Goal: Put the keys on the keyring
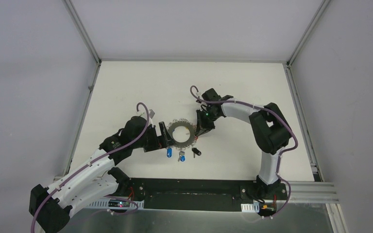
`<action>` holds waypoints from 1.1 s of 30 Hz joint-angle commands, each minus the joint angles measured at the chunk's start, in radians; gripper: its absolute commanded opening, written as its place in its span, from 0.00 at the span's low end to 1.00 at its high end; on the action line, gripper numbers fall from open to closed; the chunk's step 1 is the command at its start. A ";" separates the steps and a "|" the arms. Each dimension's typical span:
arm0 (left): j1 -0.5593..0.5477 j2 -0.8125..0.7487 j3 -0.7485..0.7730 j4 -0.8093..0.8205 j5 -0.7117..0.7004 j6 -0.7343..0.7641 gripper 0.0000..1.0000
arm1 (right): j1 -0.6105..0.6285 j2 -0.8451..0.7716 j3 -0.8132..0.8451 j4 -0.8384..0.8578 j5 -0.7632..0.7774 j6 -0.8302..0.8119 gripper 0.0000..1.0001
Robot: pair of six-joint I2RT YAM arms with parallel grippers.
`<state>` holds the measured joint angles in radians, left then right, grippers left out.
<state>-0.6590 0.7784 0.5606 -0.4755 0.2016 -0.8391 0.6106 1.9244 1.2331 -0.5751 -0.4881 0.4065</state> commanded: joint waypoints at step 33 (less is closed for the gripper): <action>0.081 0.305 0.073 0.003 0.115 -0.017 0.81 | -0.019 0.009 0.043 0.006 -0.175 0.030 0.44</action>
<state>-0.5976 1.0519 0.5865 -0.4824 0.2684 -0.8536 0.5804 1.8927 1.2610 -0.6533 -0.5671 0.3779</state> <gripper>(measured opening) 0.811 0.433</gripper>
